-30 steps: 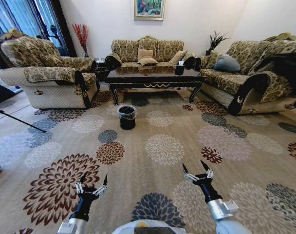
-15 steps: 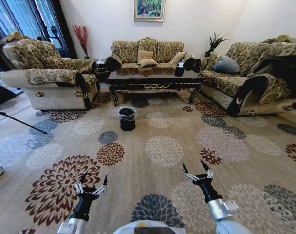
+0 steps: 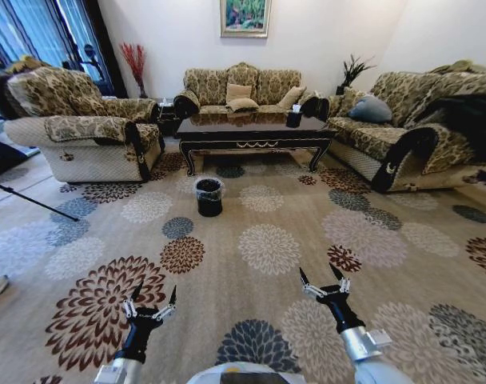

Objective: Move to the front of the table and pick up the trash from the floor, then place it into the trash bin.

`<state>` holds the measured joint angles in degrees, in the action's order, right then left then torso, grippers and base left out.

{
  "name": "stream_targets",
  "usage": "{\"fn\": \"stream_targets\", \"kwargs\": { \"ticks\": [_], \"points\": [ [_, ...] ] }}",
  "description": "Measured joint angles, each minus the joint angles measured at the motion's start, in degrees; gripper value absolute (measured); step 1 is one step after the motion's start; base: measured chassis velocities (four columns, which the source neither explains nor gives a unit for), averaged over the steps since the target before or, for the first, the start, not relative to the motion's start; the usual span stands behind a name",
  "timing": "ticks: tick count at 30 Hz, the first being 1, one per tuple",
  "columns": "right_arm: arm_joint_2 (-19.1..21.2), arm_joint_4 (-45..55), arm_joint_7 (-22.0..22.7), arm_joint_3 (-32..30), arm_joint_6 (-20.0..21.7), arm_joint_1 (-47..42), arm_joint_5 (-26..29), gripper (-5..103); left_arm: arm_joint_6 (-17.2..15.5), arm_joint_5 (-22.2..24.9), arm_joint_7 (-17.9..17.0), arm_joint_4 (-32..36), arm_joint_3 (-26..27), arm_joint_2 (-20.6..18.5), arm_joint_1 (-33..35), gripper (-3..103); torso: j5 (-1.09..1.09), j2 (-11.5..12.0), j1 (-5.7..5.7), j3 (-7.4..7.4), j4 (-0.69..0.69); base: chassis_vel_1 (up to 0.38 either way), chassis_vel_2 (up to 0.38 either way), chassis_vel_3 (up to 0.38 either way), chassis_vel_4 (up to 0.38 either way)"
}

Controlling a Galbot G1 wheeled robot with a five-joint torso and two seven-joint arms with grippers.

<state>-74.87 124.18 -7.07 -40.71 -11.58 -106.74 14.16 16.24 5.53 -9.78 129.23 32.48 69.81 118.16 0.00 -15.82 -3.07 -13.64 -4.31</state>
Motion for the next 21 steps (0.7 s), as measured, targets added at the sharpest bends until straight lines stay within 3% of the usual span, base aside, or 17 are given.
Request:
{"fn": "stream_targets", "kwargs": {
  "ticks": [21],
  "points": [
    [0.0,0.0,0.0,0.0,0.0,0.0,0.0,100,0.0,0.0,0.0,0.0,0.0,0.0,0.0,100,0.0,-4.9,-1.6,-3.3,0.0,0.0,0.0,0.0,0.0]
  ]
}}
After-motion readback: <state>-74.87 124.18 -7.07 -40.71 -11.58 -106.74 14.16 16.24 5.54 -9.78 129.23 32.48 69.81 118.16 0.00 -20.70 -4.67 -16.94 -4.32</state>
